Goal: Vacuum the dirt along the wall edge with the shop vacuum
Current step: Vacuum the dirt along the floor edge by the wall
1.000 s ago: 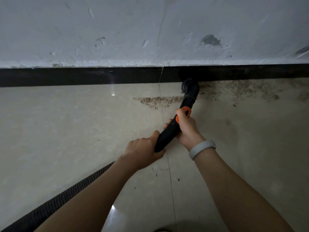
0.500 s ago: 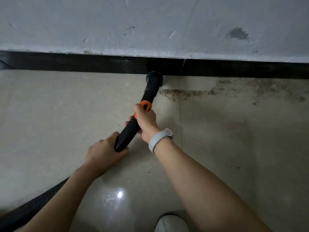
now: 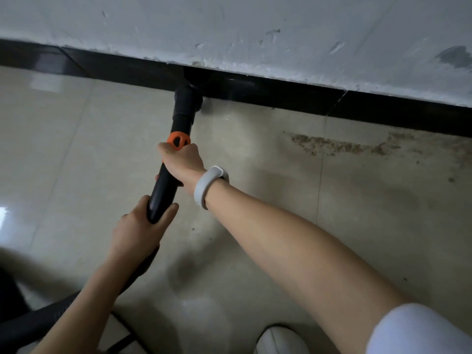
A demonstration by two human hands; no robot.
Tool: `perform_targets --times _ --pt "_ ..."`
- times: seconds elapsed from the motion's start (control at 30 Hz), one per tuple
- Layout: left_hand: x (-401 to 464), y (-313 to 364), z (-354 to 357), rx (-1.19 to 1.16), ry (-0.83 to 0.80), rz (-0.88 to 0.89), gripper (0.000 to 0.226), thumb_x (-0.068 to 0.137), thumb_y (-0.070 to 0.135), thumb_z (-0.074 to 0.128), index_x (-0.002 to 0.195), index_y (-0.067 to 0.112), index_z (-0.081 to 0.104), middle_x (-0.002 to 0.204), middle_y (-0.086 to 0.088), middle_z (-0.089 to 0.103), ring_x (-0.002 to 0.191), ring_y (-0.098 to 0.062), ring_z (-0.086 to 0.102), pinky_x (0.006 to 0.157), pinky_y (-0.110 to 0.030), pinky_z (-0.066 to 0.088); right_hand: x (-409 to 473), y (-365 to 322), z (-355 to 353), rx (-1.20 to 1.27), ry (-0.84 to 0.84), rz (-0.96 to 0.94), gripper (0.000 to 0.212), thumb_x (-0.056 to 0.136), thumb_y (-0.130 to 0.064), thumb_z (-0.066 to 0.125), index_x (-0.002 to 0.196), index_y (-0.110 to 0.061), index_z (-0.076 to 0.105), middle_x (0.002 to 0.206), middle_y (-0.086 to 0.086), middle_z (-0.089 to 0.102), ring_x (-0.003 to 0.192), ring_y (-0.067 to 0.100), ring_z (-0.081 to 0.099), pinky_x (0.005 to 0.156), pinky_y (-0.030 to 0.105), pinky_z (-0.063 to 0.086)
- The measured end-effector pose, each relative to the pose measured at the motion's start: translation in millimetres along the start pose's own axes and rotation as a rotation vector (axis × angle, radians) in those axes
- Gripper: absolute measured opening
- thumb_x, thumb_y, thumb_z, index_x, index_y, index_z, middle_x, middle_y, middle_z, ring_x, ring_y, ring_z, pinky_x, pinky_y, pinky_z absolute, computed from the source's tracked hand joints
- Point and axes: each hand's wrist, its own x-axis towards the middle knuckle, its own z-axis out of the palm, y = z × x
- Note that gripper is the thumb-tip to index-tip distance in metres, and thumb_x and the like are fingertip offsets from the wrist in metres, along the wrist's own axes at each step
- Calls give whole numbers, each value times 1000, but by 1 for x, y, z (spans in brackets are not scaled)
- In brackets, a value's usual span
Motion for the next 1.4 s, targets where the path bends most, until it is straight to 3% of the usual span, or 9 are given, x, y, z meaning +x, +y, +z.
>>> perform_targets --times 0.2,0.37,0.43,0.53,0.7,0.87,1.0,1.1,1.4 --pt "15 -13 -7 -129 -127 -16 25 88 37 57 83 13 52 58 -7 66 54 -22 64 60 -33 47 12 2 5 17 -10 55 55 87 -33 56 130 -7 34 107 10 57 103 31 58 93 47 50" --pt "29 -10 -5 -198 -162 28 21 90 33 57 84 13 52 59 -10 65 53 -22 63 58 -34 47 9 1 -7 413 -190 81 14 90 -15 57 87 -13 44 77 7 49 64 25 59 77 42 53" --pt "28 -9 0 -211 -162 37 19 90 31 57 83 14 51 59 -10 64 52 -22 63 56 -33 48 10 3 -8 374 -148 70 12 90 -12 54 83 -12 44 72 6 49 60 21 58 78 40 53" --pt "25 -11 10 -203 -161 27 21 89 34 58 82 15 50 59 -9 64 52 -22 63 59 -37 51 8 8 -7 355 -79 38 9 88 -11 51 83 -11 44 66 5 50 53 19 55 65 34 53" --pt "24 -11 20 -108 -162 57 35 84 50 57 86 16 50 62 -8 65 58 -24 64 63 -42 53 9 22 -18 419 -27 39 9 87 -12 53 84 -11 44 62 4 49 48 19 53 53 26 51" --pt "23 1 31 41 -209 114 31 86 49 56 91 19 48 71 -8 66 66 -25 63 63 -35 47 4 34 -38 502 43 27 9 86 -13 54 87 -11 46 62 4 49 48 19 54 54 26 51" --pt "19 18 40 121 -253 203 31 85 53 53 87 24 43 63 6 53 62 -20 55 53 -27 35 -2 42 -60 621 135 7 10 87 -11 57 84 -11 47 57 4 48 44 17 51 54 29 49" --pt "18 35 47 194 -296 282 35 85 58 50 86 25 40 61 10 45 64 -20 50 60 -29 31 -8 46 -79 738 234 -14 13 87 -9 58 81 -11 47 55 5 45 41 17 48 51 29 48" --pt "17 55 55 255 -310 417 46 84 65 44 99 21 47 85 -3 64 81 -26 62 69 -32 43 -19 46 -105 736 376 -68 11 89 -14 56 85 -11 47 58 4 47 41 16 48 53 30 49"
